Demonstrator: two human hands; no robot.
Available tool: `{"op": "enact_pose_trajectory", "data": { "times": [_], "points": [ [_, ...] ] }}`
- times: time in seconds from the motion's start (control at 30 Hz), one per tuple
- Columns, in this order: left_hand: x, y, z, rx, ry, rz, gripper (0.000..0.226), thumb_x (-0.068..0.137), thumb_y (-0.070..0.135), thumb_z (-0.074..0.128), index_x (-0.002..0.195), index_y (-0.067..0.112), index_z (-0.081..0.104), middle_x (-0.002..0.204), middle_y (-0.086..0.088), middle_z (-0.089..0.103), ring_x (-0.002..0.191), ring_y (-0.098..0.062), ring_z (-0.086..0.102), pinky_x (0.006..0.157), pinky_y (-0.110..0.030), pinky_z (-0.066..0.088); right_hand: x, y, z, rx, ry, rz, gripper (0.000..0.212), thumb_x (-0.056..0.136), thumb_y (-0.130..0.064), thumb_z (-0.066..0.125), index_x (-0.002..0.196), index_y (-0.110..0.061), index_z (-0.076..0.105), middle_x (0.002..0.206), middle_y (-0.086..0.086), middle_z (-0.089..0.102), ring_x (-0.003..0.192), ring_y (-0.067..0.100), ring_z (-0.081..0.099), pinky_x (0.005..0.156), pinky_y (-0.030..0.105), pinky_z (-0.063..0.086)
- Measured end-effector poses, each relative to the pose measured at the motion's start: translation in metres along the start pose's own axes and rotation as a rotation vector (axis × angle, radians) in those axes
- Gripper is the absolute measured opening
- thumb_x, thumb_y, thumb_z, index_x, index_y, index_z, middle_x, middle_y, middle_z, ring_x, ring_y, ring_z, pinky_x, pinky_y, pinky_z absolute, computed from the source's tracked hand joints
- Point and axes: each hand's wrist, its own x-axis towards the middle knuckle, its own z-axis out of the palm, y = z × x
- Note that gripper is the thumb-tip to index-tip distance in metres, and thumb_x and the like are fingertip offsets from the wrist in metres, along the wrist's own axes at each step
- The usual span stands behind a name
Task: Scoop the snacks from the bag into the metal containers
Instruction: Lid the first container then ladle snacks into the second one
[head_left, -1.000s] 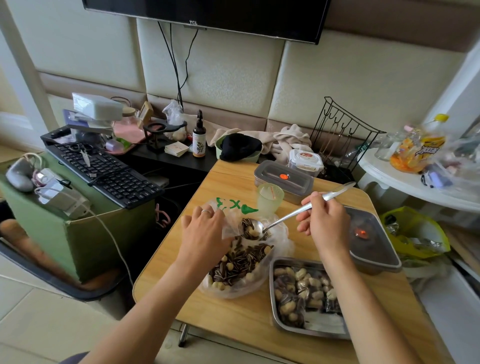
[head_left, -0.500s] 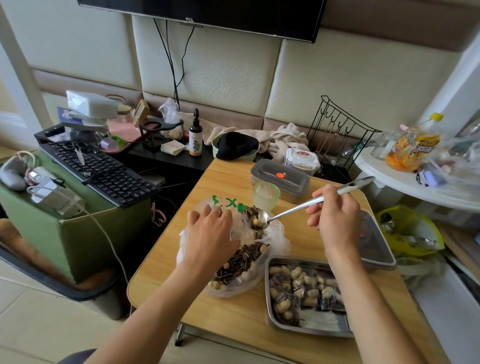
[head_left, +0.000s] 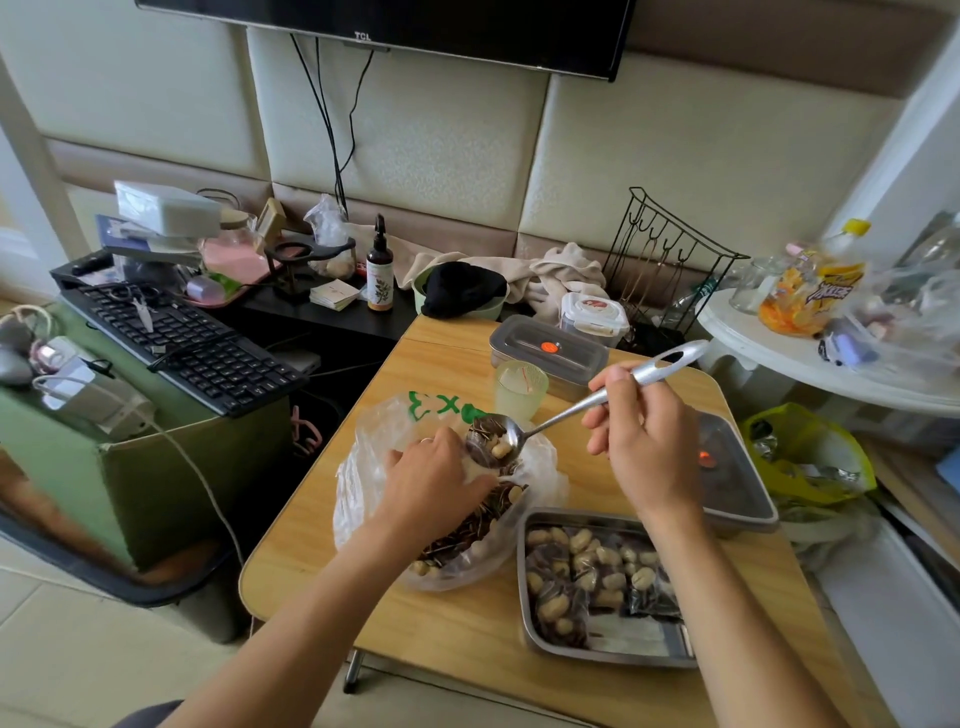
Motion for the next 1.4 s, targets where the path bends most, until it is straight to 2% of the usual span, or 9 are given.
{"op": "enact_pose_trajectory", "data": {
  "times": [0.1,0.2,0.33,0.53,0.77,0.9,1.17,1.27,1.4],
  "points": [
    [0.003,-0.001,0.007,-0.012,-0.009,-0.038,0.049,0.091,0.066,0.059,0.105,0.019,0.053,0.088,0.007,0.064,0.088,-0.018,0.061,0.095,-0.04,0.038,-0.006,-0.008,0.006,-0.041,-0.081,-0.183,0.03,0.11,-0.024,0.047,0.09,-0.016,0.067,0.064,-0.005,0.066,0.052,0.008,0.066,0.049,0.018,0.05],
    [0.006,-0.001,0.012,-0.091,0.017,-0.091,0.049,0.087,0.067,0.062,0.103,0.021,0.053,0.089,0.009,0.067,0.088,-0.015,0.063,0.095,-0.042,0.037,-0.01,-0.015,0.015,-0.113,-0.123,-0.396,0.037,0.108,-0.022,0.045,0.086,-0.005,0.069,0.065,-0.002,0.064,0.05,0.01,0.062,0.045,0.024,0.049],
    [0.007,0.003,0.01,-0.213,0.095,-0.142,0.045,0.087,0.059,0.065,0.105,0.021,0.05,0.091,0.009,0.064,0.088,-0.014,0.06,0.092,-0.04,0.036,-0.013,-0.022,0.021,-0.186,-0.114,-0.568,0.034,0.107,-0.017,0.046,0.089,-0.001,0.07,0.07,0.003,0.065,0.055,0.01,0.057,0.054,0.01,0.042],
    [0.01,0.001,0.01,-0.26,0.137,-0.161,0.039,0.092,0.055,0.063,0.098,0.019,0.05,0.083,0.008,0.054,0.072,-0.006,0.047,0.09,-0.041,0.038,-0.012,-0.022,0.021,-0.221,-0.011,-0.589,0.028,0.106,-0.015,0.05,0.096,-0.001,0.071,0.073,0.004,0.067,0.059,0.013,0.061,0.057,0.02,0.047],
    [0.007,0.005,0.004,-0.281,0.118,-0.158,0.043,0.093,0.058,0.064,0.111,0.024,0.044,0.097,0.009,0.059,0.093,-0.015,0.055,0.091,-0.035,0.025,-0.014,-0.022,0.023,-0.26,-0.012,-0.63,0.026,0.105,-0.013,0.051,0.096,-0.001,0.072,0.072,0.005,0.067,0.058,0.016,0.062,0.056,0.024,0.047],
    [0.005,0.006,0.005,-0.287,0.12,-0.151,0.044,0.093,0.06,0.063,0.11,0.024,0.044,0.097,0.008,0.059,0.093,-0.016,0.055,0.089,-0.034,0.024,-0.014,-0.022,0.023,-0.257,0.009,-0.625,0.026,0.105,-0.012,0.052,0.092,-0.001,0.072,0.073,0.005,0.067,0.056,0.017,0.061,0.055,0.025,0.046],
    [0.009,0.003,0.008,-0.337,0.164,-0.108,0.05,0.091,0.058,0.066,0.122,0.02,0.054,0.109,0.007,0.051,0.101,-0.016,0.05,0.102,-0.041,0.038,-0.015,-0.025,0.022,-0.282,0.036,-0.663,0.026,0.103,-0.01,0.053,0.088,0.001,0.071,0.078,0.007,0.071,0.057,0.016,0.061,0.06,0.013,0.044],
    [0.009,0.004,0.008,-0.342,0.157,-0.082,0.043,0.091,0.057,0.067,0.112,0.022,0.052,0.1,0.009,0.051,0.095,-0.018,0.054,0.099,-0.049,0.046,-0.015,-0.027,0.02,-0.295,0.1,-0.686,0.024,0.1,-0.007,0.056,0.085,0.003,0.071,0.076,0.007,0.072,0.064,0.018,0.059,0.064,0.003,0.039],
    [0.008,0.007,0.007,-0.314,0.159,-0.075,0.039,0.091,0.055,0.068,0.103,0.023,0.047,0.093,0.011,0.047,0.09,-0.019,0.05,0.095,-0.049,0.046,-0.015,-0.024,0.019,-0.284,0.052,-0.675,0.026,0.103,-0.01,0.053,0.089,0.001,0.073,0.075,0.006,0.071,0.054,0.016,0.061,0.055,0.02,0.046]
  ]
}}
